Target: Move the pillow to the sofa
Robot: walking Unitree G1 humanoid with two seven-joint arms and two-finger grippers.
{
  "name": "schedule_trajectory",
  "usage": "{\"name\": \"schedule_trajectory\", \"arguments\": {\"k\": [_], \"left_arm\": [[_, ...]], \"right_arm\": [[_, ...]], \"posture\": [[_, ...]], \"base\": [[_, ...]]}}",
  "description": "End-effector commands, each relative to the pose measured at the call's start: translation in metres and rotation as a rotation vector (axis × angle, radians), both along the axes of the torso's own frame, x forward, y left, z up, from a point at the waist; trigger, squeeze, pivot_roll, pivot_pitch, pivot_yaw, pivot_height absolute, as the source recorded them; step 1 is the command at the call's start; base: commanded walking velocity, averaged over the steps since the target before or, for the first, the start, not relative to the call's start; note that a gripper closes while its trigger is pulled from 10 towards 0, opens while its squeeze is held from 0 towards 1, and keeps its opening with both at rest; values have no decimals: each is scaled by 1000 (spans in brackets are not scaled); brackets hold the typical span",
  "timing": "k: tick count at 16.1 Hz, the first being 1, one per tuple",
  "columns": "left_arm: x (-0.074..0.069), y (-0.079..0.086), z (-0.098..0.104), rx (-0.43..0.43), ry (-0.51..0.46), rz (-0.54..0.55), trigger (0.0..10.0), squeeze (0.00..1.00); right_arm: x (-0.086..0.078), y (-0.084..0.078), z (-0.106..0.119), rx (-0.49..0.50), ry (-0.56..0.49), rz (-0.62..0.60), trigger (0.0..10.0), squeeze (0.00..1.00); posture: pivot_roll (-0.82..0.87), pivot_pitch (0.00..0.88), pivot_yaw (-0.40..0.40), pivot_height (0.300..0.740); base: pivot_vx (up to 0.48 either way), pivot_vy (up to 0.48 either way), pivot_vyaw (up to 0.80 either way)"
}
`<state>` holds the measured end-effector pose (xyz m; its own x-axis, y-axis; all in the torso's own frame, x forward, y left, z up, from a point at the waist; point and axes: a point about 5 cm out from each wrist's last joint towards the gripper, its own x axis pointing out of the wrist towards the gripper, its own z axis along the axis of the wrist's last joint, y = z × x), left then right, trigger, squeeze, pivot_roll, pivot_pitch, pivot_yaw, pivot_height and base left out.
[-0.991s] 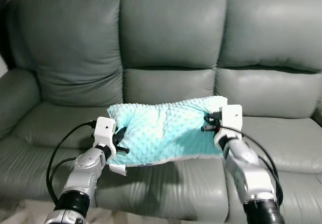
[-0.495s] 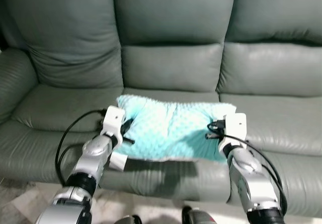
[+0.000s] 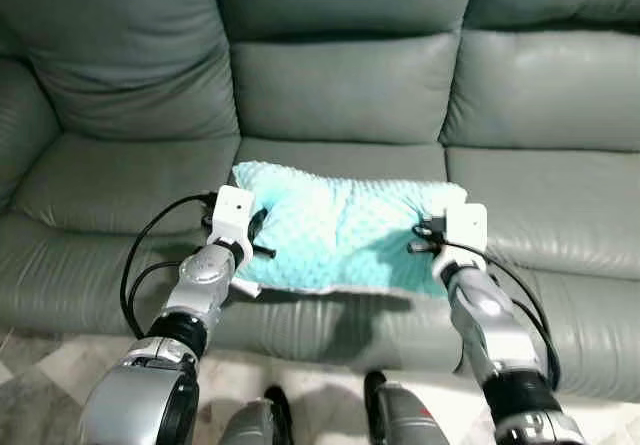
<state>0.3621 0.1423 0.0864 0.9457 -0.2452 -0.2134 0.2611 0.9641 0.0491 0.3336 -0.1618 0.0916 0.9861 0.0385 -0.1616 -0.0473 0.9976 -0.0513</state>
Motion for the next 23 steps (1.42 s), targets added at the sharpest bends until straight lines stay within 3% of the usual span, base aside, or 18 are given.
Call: {"name": "schedule_trajectory", "arguments": {"k": [1, 6, 11, 12, 13, 14, 23], "left_arm": [[0, 4, -1, -16, 1, 34, 10000, 0], [5, 0, 5, -60, -13, 73, 10000, 0], [8, -10, 7, -70, -10, 65, 10000, 0], [8, -13, 8, -81, -11, 57, 10000, 0], [8, -14, 9, -89, -12, 54, 10000, 682], [9, -16, 11, -87, -16, 48, 10000, 1000], [9, -16, 9, -81, -14, 59, 10000, 1000]], "right_arm": [[0, 1, -4, -3, 5, 2, 10000, 0], [14, 7, 10, 42, -57, -37, 10000, 0], [17, 6, 9, 36, -86, -41, 10000, 0], [16, 4, 9, 41, -91, -49, 10000, 800], [17, 2, 8, 40, -96, -57, 10000, 1000], [17, 2, 8, 32, -104, -68, 10000, 1000], [17, 10, 6, 43, -128, -55, 10000, 1000]], "posture": [[-138, 383, 120, 740], [-134, 396, 128, 740], [-136, 408, 143, 740], [-136, 412, 149, 740], [-135, 412, 150, 740], [-138, 416, 153, 740], [-137, 413, 154, 740]], "base": [[0, 0, 0], [0, 0, 0], [0, 0, 0], [0, 0, 0], [0, 0, 0], [0, 0, 0], [0, 0, 0]]}}
